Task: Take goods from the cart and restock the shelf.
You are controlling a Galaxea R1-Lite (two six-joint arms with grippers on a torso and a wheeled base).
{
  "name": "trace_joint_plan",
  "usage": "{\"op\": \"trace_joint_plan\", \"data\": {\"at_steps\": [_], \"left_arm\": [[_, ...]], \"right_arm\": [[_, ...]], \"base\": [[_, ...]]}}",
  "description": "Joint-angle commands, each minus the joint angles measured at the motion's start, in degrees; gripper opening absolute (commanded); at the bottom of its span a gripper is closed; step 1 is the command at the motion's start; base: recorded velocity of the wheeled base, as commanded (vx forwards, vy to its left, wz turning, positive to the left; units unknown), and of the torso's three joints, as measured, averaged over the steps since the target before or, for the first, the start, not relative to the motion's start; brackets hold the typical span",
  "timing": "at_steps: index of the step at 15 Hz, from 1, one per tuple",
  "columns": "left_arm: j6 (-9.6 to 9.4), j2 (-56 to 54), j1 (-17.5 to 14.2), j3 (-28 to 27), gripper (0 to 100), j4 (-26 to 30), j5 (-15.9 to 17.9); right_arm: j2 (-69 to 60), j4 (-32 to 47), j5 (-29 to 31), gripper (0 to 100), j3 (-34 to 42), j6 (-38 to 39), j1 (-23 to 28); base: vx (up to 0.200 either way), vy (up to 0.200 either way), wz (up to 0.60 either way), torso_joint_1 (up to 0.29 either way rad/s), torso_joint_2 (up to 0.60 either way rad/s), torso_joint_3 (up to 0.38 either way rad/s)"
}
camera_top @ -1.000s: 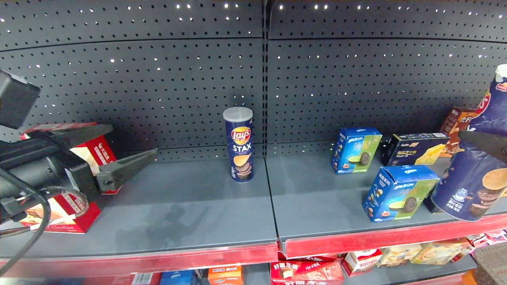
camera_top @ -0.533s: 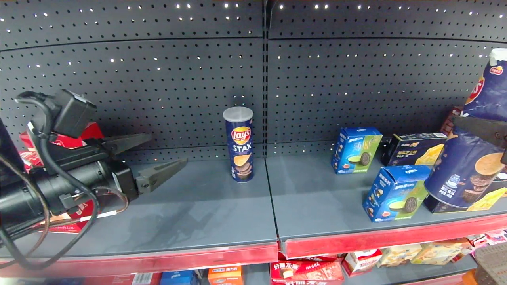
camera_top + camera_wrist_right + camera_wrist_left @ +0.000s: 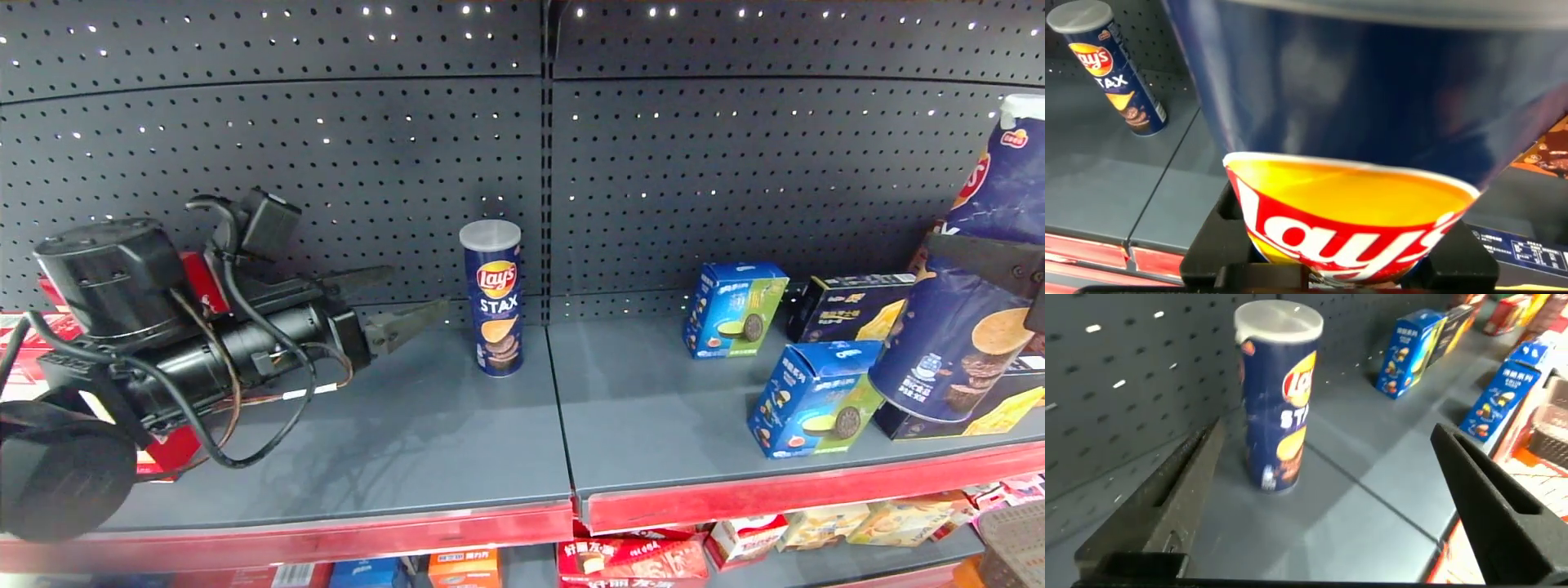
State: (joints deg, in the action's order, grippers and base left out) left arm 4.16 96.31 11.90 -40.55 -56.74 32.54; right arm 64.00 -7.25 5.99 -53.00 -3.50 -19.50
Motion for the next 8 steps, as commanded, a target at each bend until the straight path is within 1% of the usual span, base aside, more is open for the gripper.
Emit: {"op": "trace_joint_plan", "data": {"at_steps": [1,3,4,6,7,8], "left_arm": [[0.06,5.3,0.1,-2.8,100,-0.3,0.6],[0.15,7.6,0.1,-5.8,100,-0.3,1.3],[0.33,8.5,-0.1,-7.3,100,-0.3,2.6],[1.82,9.1,-0.4,-8.9,100,0.1,5.9],[4.02,9.9,-0.5,-9.9,100,-0.1,8.4],[4.54,10.9,-0.5,-10.6,100,-0.3,8.8]], "right_arm": [[0.1,0.0,-0.1,0,-0.5,0.0,0.0],[0.2,0.0,-0.2,0,-0.6,0.0,-0.1],[0.2,0.0,-0.2,0,-0.5,0.0,-0.4],[0.2,0.0,-0.2,0,-0.5,0.0,-1.1],[0.2,0.0,-0.2,0,-0.6,0.0,-1.3],[0.2,0.0,-0.3,0,-0.7,0.0,-1.3]], "base": [[0.0,0.0,0.0,0.0,0.0,0.0],[0.0,0.0,0.0,0.0,0.0,0.0],[0.0,0.0,0.0,0.0,0.0,0.0],[0.0,0.0,0.0,0.0,0.0,0.0],[0.0,0.0,0.0,0.0,0.0,0.0],[0.0,0.0,0.0,0.0,0.0,0.0]]}}
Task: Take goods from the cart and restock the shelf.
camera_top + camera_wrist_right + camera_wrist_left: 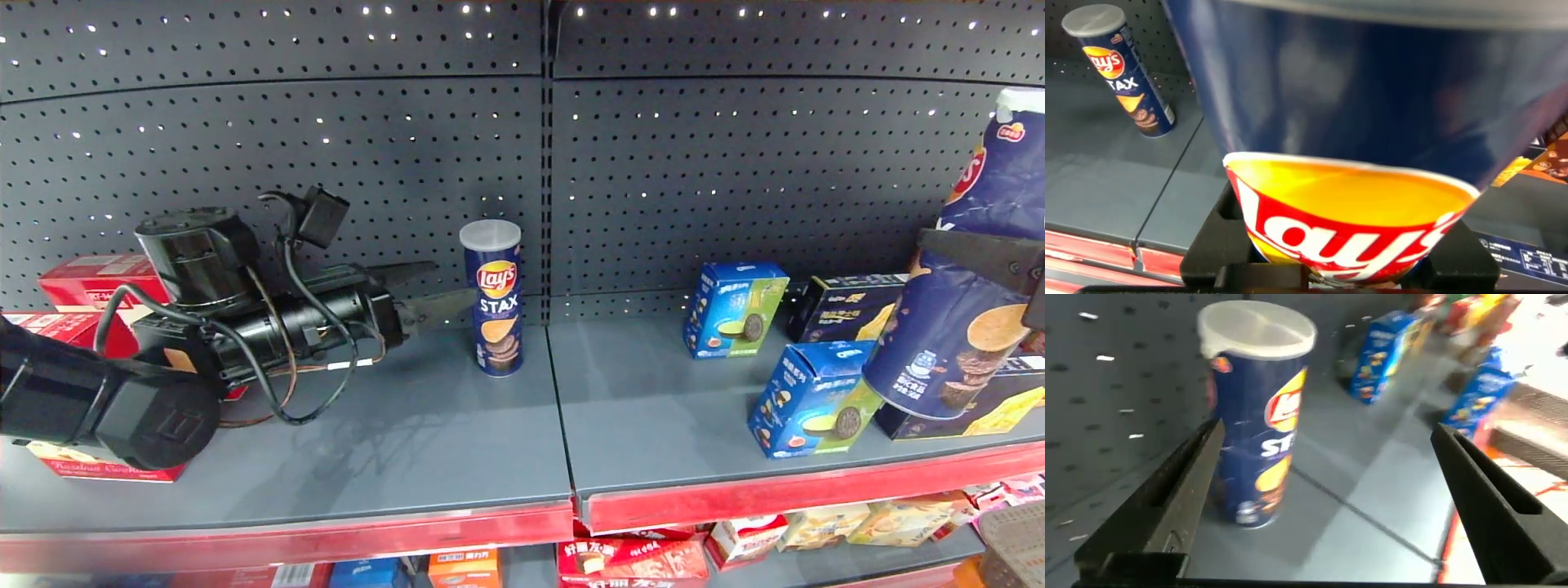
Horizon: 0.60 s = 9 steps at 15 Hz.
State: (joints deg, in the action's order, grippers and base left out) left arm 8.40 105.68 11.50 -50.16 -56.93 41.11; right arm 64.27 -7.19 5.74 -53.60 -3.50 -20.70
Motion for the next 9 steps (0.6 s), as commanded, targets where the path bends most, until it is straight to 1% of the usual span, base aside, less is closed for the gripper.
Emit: {"op": "trace_joint_plan", "data": {"at_steps": [1,4,6,7,9], "left_arm": [[0.21,3.0,-0.2,-1.6,100,-0.1,0.4],[-0.05,7.1,-1.4,-4.3,100,-0.2,2.3],[-0.49,9.1,-1.6,-6.2,100,-0.3,2.3],[-0.49,9.1,-1.6,-6.2,100,-0.3,2.3],[-0.93,13.4,-1.7,-11.6,100,-0.3,2.4]], "right_arm": [[0.1,0.0,0.0,0,-0.2,0.0,-0.1],[0.9,0.2,0.2,0,-2.9,0.0,-1.8],[1.9,0.3,0.2,0,-4.8,0.0,-2.1],[1.9,0.3,0.2,0,-4.8,0.0,-2.1],[3.5,0.8,0.1,0,-6.4,0.0,-2.8]], "base": [[0.0,0.0,0.0,0.0,0.0,0.0],[0.0,0.0,0.0,0.0,0.0,0.0],[0.0,0.0,0.0,0.0,0.0,0.0],[0.0,0.0,0.0,0.0,0.0,0.0],[0.0,0.0,0.0,0.0,0.0,0.0]]}}
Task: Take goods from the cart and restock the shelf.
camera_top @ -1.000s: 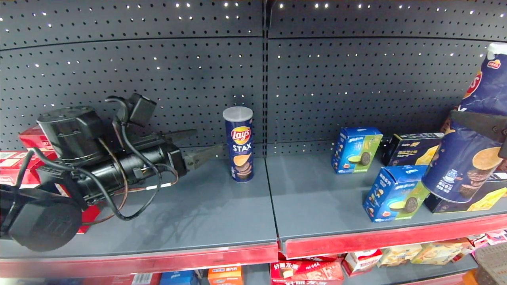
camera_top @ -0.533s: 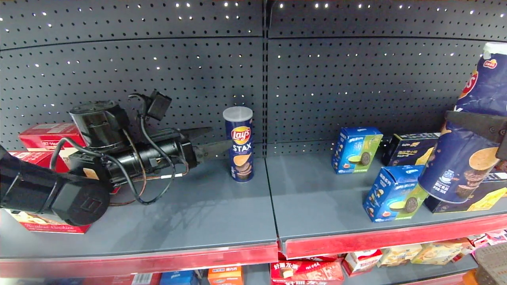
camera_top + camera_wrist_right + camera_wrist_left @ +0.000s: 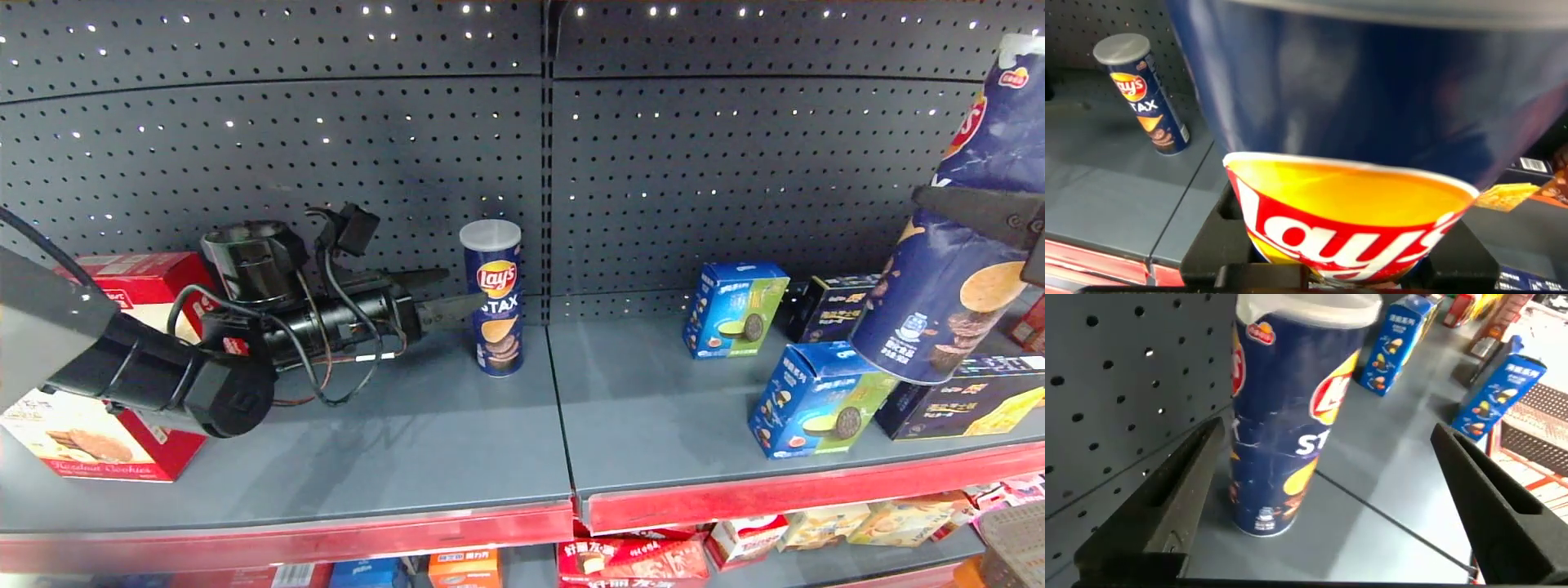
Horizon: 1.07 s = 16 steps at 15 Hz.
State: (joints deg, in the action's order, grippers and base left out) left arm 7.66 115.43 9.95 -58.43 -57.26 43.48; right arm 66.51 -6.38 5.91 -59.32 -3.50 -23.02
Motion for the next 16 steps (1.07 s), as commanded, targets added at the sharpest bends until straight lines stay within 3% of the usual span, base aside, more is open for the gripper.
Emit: {"op": "trace_joint_plan", "data": {"at_steps": [1,6,11,16], "left_arm": [[-0.18,5.3,-0.2,-5.7,100,0.0,0.0],[-0.71,9.8,0.0,-12.9,100,0.7,0.1],[-0.89,12.1,0.0,-15.4,100,0.7,0.1],[-0.89,14.5,0.0,-18.5,100,1.3,0.1]], "right_arm": [[1.4,0.0,0.0,0,-0.9,0.0,-0.6],[2.3,-0.1,-0.1,0,-1.1,0.0,-1.1],[2.8,0.0,0.2,0,-0.7,0.1,-6.3],[5.1,-0.5,0.3,0,-1.2,0.1,-8.4]], "base": [[0.0,0.0,0.0,0.0,0.0,0.0],[0.0,0.0,0.0,0.0,0.0,0.0],[0.0,0.0,0.0,0.0,0.0,0.0],[0.0,0.0,0.0,0.0,0.0,0.0]]}}
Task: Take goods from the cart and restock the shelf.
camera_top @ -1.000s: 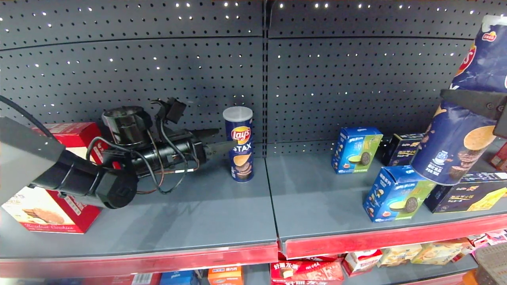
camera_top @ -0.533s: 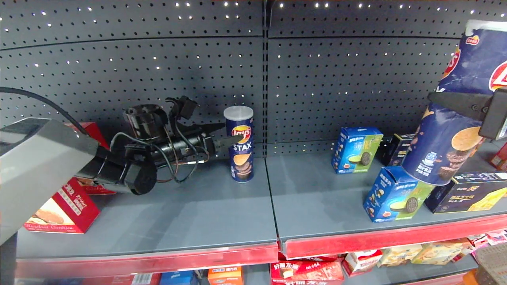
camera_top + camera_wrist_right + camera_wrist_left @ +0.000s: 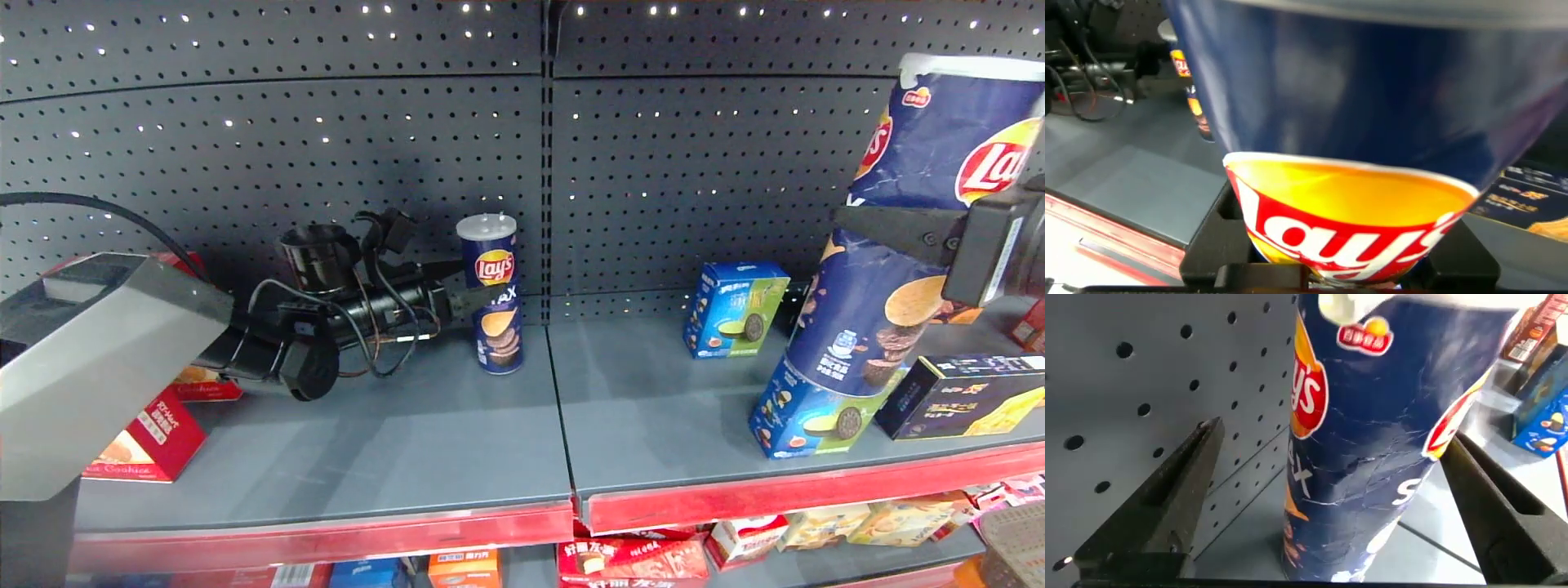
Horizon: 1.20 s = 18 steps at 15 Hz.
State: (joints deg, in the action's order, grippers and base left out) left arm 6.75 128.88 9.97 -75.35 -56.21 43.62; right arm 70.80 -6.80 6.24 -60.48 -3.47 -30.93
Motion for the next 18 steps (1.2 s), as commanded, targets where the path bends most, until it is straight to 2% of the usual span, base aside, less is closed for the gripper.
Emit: {"op": "trace_joint_plan", "data": {"at_steps": [1,5,7,13,14,15,18], "left_arm": [[0.01,1.6,0.0,-2.8,100,0.9,0.0],[0.01,4.2,0.0,-9.5,100,4.6,0.0],[-0.16,4.3,0.0,-10.3,100,6.0,0.0],[-4.38,3.8,0.1,-6.8,100,6.0,-0.5],[-6.31,3.6,-0.4,-5.4,100,6.0,-0.8],[-7.46,3.4,-1.3,-4.8,100,6.0,-1.4],[-7.46,3.0,-2.1,-5.8,100,6.2,-1.8]], "right_arm": [[0.9,-0.1,0.0,0,-0.1,0.0,-0.6],[0.8,-0.1,-0.1,0,0.2,0.0,-1.0],[0.9,-0.1,-0.1,0,0.2,0.0,-1.0],[1.1,-0.8,-0.4,0,0.5,0.0,-0.9],[1.0,-0.9,-0.4,0,0.9,0.0,-0.7],[1.0,-0.9,-0.5,0,1.0,0.0,-0.7],[1.0,-0.9,-0.5,0,1.1,0.0,-0.7]], "base": [[0.0,0.0,0.0,0.0,0.0,0.0],[0.0,0.0,0.0,0.0,0.0,0.0],[0.0,0.0,0.0,0.0,0.0,0.0],[0.0,0.0,0.0,0.0,0.0,0.0],[0.0,0.0,0.0,0.0,0.0,0.0],[0.0,0.0,0.0,0.0,0.0,0.0],[0.0,0.0,0.0,0.0,0.0,0.0]]}}
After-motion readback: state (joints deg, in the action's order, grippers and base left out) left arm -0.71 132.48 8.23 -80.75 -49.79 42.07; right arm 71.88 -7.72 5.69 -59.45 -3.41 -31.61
